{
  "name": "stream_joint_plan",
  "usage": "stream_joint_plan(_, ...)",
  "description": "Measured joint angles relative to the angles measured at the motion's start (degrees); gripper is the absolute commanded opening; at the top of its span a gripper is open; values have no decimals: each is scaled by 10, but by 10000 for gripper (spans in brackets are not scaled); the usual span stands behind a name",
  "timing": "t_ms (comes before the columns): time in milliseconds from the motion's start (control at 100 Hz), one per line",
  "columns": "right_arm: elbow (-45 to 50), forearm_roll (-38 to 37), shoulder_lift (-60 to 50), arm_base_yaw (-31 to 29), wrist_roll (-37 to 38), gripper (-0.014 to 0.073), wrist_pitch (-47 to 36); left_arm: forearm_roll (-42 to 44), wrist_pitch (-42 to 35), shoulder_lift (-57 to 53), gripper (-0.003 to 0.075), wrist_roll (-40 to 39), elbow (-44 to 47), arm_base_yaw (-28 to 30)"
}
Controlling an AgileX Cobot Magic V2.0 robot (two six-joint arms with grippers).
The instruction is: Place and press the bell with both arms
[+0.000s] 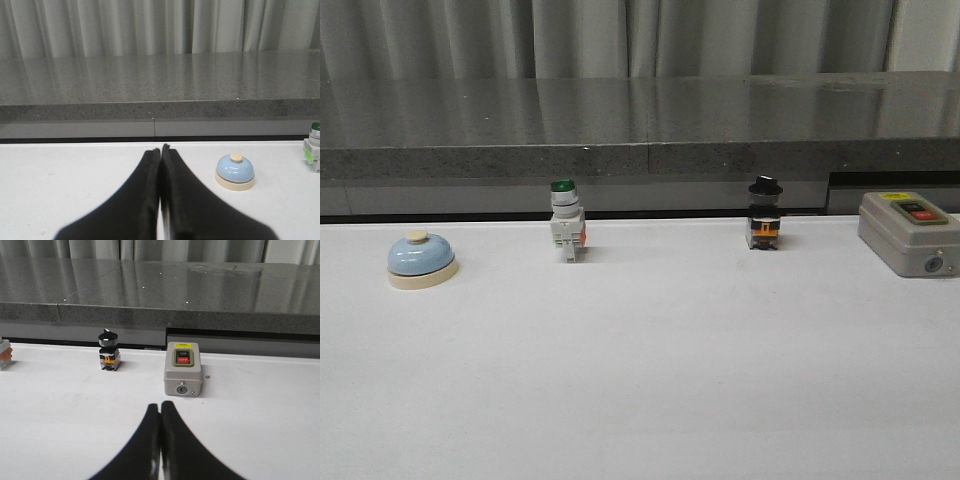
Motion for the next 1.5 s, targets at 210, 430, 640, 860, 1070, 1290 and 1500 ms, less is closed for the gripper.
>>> stream_joint_plan(210,0,0,0,0,0,-59,0,0,0,0,-20,0,0,0)
stream_joint_plan(430,0,0,0,0,0,-59,0,0,1,0,-20,0,0,0)
stream_joint_plan(640,0,0,0,0,0,-59,0,-12,39,14,-20,0,-29,0)
stream_joint_plan(860,0,0,0,0,0,-59,0,-16,118,132,-20,0,-159,0)
stream_joint_plan(1070,0,0,0,0,0,-59,0,-17,234,302,-20,0,-306,0)
stream_joint_plan(1290,0,0,0,0,0,-59,0,-17,316,457,-20,0,-417,0)
stream_joint_plan(1500,0,0,0,0,0,-59,0,-17,324,558,-18,0,-453,0)
